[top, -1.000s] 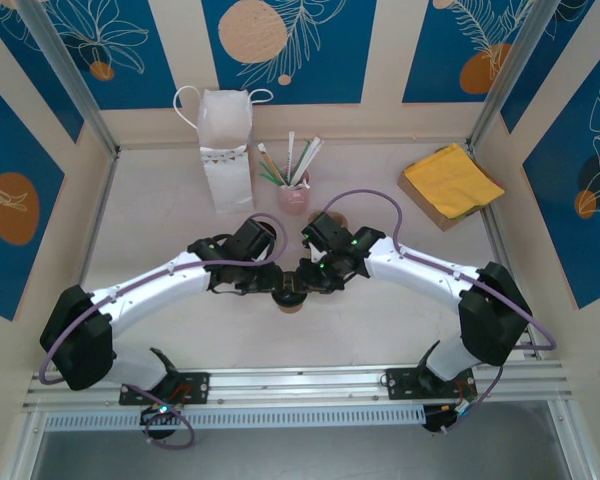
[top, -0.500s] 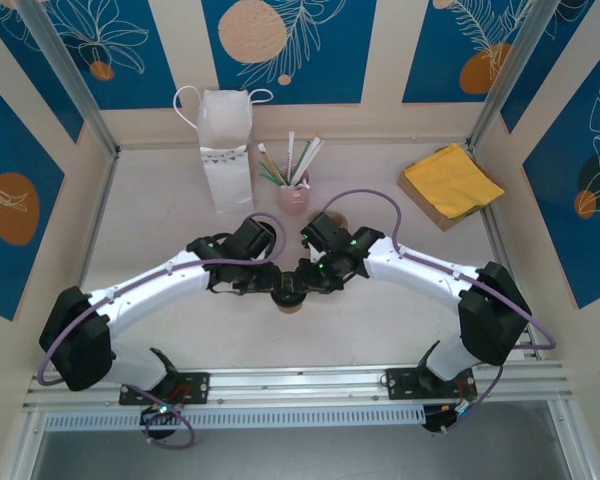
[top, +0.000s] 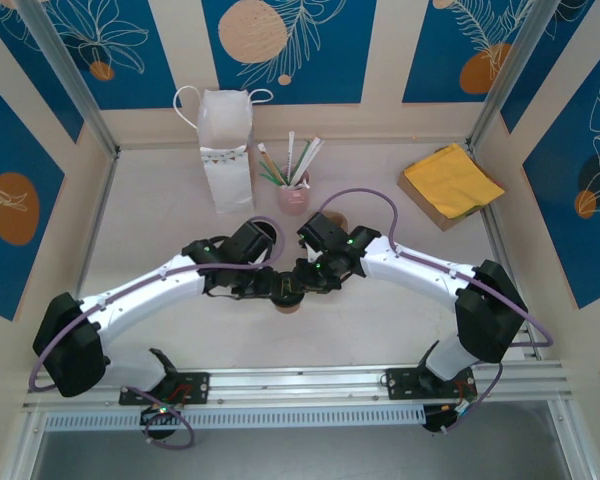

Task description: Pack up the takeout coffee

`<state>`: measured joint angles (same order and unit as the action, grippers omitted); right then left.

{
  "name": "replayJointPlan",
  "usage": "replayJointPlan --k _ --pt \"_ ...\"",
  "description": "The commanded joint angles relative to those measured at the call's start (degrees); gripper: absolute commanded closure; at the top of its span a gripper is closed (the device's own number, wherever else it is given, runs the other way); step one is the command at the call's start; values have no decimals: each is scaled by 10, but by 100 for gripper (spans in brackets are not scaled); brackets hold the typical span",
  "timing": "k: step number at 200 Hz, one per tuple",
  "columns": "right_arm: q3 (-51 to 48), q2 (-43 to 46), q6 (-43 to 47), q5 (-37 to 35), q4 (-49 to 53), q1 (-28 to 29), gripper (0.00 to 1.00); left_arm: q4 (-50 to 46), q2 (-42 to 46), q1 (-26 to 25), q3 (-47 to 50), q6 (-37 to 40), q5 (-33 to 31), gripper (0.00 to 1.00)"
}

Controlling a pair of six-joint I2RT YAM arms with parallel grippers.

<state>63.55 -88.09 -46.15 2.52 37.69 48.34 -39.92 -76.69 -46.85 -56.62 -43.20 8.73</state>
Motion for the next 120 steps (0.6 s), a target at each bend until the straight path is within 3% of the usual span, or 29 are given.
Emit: replayJointPlan --k 1,120 --pt "-21 -36 0 -29 67 8 72 -13 -14 -9 8 -5 5 69" --pt "-34 -38 -2 -29 60 10 72 2 -51 -31 85 -5 -45 75"
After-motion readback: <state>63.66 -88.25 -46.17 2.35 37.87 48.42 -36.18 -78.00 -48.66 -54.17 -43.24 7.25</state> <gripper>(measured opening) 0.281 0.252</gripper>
